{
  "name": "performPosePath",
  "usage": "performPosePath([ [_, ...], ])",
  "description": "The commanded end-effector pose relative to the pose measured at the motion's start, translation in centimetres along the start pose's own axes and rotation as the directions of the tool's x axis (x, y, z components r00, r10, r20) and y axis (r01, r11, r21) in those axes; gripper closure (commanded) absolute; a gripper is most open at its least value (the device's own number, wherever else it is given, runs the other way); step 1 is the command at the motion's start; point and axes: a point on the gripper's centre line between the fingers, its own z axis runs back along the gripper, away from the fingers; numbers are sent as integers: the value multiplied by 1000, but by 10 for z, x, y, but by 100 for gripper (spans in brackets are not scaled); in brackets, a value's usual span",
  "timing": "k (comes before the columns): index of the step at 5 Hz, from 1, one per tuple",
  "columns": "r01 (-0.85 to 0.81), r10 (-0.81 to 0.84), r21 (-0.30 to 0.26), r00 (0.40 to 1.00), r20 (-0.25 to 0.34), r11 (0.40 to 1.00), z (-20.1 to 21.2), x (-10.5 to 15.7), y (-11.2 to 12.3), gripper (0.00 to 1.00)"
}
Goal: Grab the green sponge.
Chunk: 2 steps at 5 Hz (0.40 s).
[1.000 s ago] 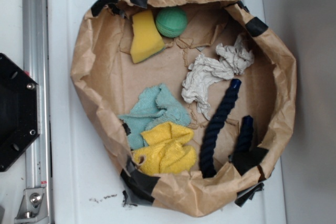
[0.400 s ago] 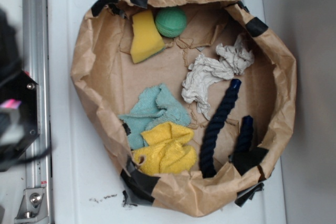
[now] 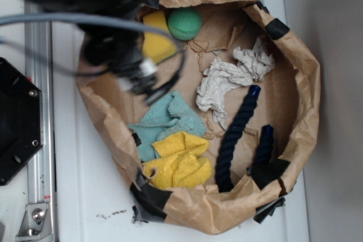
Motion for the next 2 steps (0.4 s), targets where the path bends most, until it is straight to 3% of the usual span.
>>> performPosePath([
  [1, -212, 212, -5, 977, -37, 977, -26, 29, -28, 0],
  [2, -352, 369, 144, 922, -117, 925, -31, 19, -41, 0],
])
